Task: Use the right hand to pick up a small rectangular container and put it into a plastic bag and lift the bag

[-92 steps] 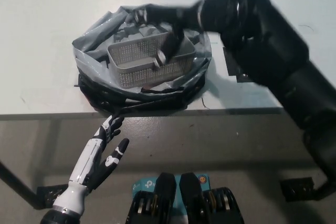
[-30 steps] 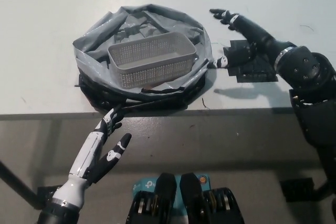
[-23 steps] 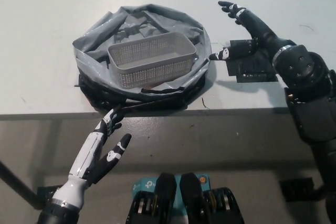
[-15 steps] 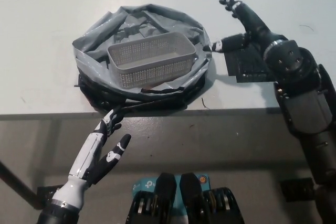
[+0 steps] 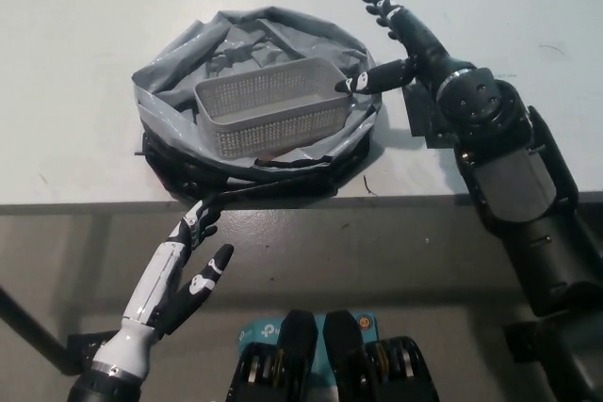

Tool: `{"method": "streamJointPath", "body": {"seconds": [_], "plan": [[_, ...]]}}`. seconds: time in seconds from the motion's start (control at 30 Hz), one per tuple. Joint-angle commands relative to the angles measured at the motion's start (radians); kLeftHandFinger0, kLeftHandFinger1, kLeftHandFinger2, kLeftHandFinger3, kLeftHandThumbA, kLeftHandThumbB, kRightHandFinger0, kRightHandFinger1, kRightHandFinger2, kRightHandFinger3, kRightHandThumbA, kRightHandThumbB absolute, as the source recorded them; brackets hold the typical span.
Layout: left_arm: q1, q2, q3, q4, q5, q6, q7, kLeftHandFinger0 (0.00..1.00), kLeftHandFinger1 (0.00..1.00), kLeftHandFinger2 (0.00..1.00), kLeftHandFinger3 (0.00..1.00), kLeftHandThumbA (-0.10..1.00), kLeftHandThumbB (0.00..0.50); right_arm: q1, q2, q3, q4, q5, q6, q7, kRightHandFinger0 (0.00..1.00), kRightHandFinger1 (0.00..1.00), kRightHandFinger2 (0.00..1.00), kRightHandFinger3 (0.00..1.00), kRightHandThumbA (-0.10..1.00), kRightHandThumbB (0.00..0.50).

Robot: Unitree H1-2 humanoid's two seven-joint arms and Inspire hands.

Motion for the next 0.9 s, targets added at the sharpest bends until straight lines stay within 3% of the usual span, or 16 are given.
{"method": "streamJointPath", "body": {"seconds": [0.0,0.2,0.4,0.57,0.7,0.87], "plan": [[-0.016,0.009,0.007,-0.032,-0.005,-0.039,-0.002,1.0,1.0,1.0,1.0,0.76,0.219,-0.074,0.003,-0.006,0.037,0.018,-0.067,-0.056,1.0,1.0,1.0,1.0,1.0,0.424],[-0.021,0.008,0.009,-0.041,-0.013,-0.027,-0.005,1.0,1.0,1.0,1.0,0.75,0.231,-0.071,-0.011,-0.007,0.101,0.025,-0.099,-0.067,1.0,1.0,1.0,1.0,1.0,0.412],[-0.023,0.008,0.01,-0.04,-0.012,-0.023,-0.003,1.0,1.0,1.0,1.0,0.76,0.235,-0.062,-0.028,-0.011,0.072,0.043,-0.109,-0.057,1.0,1.0,1.0,1.0,1.0,0.441],[-0.02,0.008,0.008,-0.039,-0.012,-0.022,-0.006,1.0,1.0,1.0,1.0,0.75,0.225,-0.056,-0.033,-0.009,0.061,0.048,-0.095,-0.051,1.0,1.0,1.0,1.0,1.0,0.434],[-0.015,0.008,0.008,-0.044,-0.008,-0.024,-0.005,1.0,1.0,1.0,1.0,0.75,0.223,-0.064,-0.019,-0.021,0.118,0.069,-0.076,-0.051,1.0,1.0,1.0,1.0,1.0,0.399],[-0.019,0.009,0.012,-0.044,-0.014,-0.015,-0.005,1.0,1.0,1.0,1.0,0.76,0.242,-0.097,-0.001,-0.021,0.215,0.072,-0.086,-0.076,1.0,1.0,1.0,1.0,1.0,0.406]]}}
